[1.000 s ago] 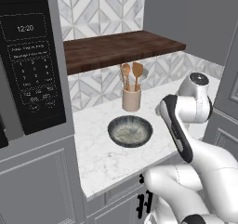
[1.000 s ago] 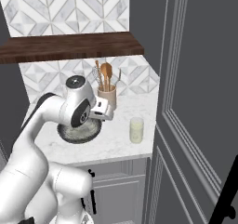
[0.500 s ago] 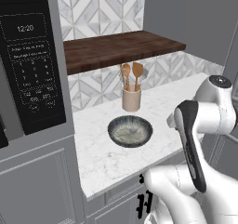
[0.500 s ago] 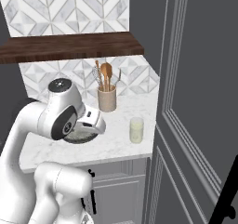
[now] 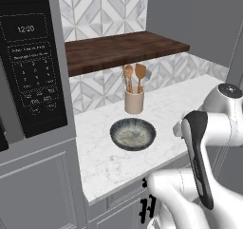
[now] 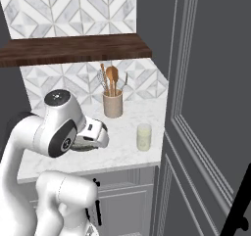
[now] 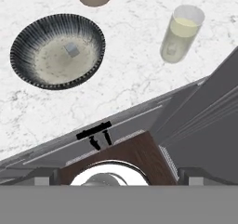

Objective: Grab a lemon wedge from the fridge and one ice cube from the ice bowl, and put them in the glass of lemonade.

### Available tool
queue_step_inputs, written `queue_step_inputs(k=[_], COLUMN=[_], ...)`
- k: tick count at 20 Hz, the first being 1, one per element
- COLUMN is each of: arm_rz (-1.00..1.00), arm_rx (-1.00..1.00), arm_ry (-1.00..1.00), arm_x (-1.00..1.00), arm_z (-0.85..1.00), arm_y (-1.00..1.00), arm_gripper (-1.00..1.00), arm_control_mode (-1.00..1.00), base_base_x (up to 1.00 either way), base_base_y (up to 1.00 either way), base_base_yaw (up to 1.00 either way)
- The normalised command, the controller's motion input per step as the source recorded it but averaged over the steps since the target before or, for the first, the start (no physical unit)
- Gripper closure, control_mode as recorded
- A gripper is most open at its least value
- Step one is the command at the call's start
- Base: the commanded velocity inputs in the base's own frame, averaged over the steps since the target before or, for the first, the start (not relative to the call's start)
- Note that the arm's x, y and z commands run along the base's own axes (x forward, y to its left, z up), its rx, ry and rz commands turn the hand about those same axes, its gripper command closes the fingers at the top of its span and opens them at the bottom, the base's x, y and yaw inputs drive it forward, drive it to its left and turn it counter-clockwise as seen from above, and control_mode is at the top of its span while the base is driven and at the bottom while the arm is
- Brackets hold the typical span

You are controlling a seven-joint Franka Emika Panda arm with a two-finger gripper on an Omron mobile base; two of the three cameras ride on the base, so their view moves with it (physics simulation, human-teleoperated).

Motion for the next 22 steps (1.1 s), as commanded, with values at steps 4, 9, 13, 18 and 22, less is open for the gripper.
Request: queue_step_inputs(k=[4, 9, 13, 18, 22], arm_rz=[0.00, 0.00, 0.00, 0.00, 0.00], arm_rx=[0.00, 0.00, 0.00, 0.00, 0.00], arm_ry=[0.00, 0.00, 0.00, 0.00, 0.00], arm_x=[0.00, 0.00, 0.00, 0.00, 0.00], arm_z=[0.00, 0.00, 0.00, 0.00, 0.00], arm_y=[0.00, 0.00, 0.00, 0.00, 0.00], arm_gripper=[-1.00, -1.00, -1.00, -1.00, -1.00], arm_control_mode=[1.00, 1.00, 1.00, 1.00, 1.00], base_base_x=[-0.31, -0.98, -0.61, -0.07, 0.00], base_base_y=[-0.02, 0.30, 0.01, 0.02, 0.00], base_base_yaw=[0.00, -0.15, -0.74, -0.95, -0.96])
